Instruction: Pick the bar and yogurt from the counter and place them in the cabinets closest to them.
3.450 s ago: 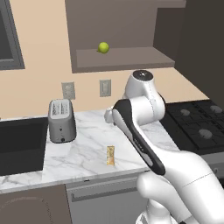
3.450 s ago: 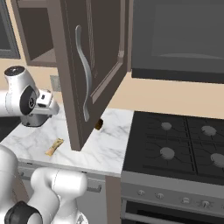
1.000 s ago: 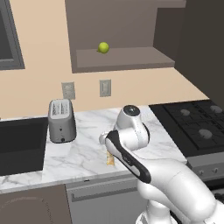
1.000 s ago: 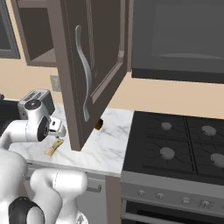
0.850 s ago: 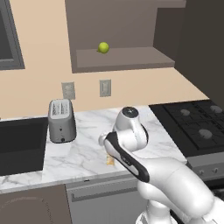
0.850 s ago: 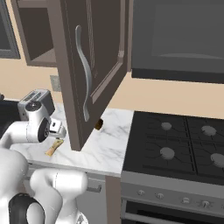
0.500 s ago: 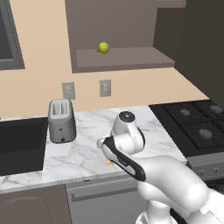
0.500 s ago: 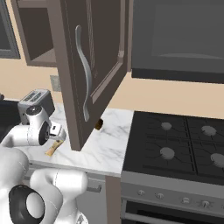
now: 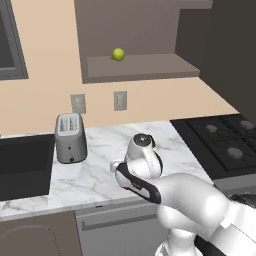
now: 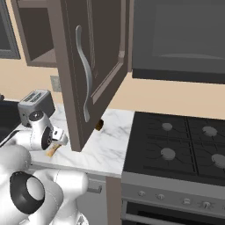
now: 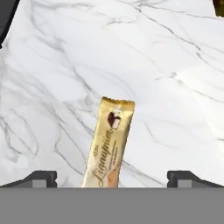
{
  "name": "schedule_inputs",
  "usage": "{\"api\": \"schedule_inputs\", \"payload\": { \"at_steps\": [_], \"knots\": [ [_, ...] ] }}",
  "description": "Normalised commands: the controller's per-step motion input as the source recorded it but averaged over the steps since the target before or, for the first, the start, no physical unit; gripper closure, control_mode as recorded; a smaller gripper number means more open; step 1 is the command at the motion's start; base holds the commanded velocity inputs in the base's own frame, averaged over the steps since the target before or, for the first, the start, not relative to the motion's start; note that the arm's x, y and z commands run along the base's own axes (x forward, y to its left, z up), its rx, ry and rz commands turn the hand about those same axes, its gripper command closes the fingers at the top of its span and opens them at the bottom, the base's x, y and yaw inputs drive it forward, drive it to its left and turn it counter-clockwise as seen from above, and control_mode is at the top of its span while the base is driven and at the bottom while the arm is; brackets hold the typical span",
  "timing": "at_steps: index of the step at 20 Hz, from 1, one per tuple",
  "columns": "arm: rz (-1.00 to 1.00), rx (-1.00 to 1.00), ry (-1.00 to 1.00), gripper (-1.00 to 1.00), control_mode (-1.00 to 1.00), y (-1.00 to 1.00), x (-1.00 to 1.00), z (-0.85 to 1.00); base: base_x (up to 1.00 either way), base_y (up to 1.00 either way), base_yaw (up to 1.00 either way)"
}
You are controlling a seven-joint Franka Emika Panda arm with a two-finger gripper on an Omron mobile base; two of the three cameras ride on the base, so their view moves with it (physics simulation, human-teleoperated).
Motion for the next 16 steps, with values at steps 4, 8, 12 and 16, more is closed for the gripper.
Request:
{"api": "schedule_inputs", "payload": {
  "at_steps": [4,8,12,16],
  "knots": [
    [-0.05,0.00,0.00,-1.00,-1.00,0.00,0.09,-0.27,0.00,0.00,0.00],
    [-0.05,0.02,0.00,-1.00,-1.00,0.00,0.11,-0.33,0.00,0.00,0.00],
    [-0.05,0.03,0.00,-1.00,-1.00,0.01,0.11,-0.38,0.00,0.00,0.00],
    [-0.05,0.02,0.00,-1.00,-1.00,0.01,0.12,-0.40,0.00,0.00,0.00]
  ]
}}
